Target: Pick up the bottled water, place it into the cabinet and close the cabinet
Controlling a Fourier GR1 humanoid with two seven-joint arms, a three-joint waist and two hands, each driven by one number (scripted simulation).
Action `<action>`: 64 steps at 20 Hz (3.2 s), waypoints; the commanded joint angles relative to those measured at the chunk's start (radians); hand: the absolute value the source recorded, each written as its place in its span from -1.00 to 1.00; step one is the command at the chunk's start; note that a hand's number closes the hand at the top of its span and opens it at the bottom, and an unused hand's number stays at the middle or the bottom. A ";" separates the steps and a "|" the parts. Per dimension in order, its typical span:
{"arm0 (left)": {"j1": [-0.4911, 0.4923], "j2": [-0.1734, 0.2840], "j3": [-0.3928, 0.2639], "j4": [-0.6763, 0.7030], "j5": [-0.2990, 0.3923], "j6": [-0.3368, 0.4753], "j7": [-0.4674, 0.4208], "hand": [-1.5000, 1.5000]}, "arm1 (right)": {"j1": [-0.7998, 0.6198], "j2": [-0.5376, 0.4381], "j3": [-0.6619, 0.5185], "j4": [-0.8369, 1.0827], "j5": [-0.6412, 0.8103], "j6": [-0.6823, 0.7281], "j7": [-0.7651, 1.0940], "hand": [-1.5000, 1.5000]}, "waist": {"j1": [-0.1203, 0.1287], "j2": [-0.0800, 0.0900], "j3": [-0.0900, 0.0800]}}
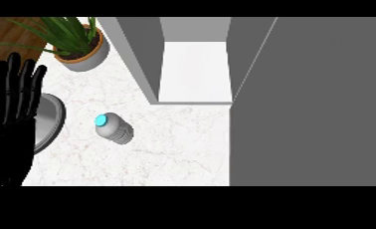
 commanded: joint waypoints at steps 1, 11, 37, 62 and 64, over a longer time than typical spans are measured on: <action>-0.064 0.038 0.060 0.070 0.113 -0.087 -0.017 -1.00 | -0.020 -0.014 -0.034 -0.027 -0.022 0.011 0.029 -1.00 | -0.003 0.006 0.002; 0.068 0.246 0.097 0.173 0.734 -0.579 0.057 -1.00 | 0.146 0.016 0.161 -0.190 -0.039 0.067 0.114 -1.00 | -0.002 0.003 0.001; 0.074 0.252 0.222 0.202 0.732 -0.676 0.268 -1.00 | 0.293 0.052 0.528 -0.468 0.211 -0.093 0.301 -1.00 | -0.009 0.002 0.003; -0.205 0.132 0.184 1.031 0.097 -0.778 -0.258 -1.00 | 0.120 -0.005 0.582 -0.451 0.256 -0.211 0.436 -1.00 | -0.016 0.006 0.001; -0.192 0.130 0.154 1.088 0.016 -0.777 -0.359 -1.00 | 0.019 0.008 0.465 -0.414 0.176 -0.204 0.451 -1.00 | -0.011 0.009 0.001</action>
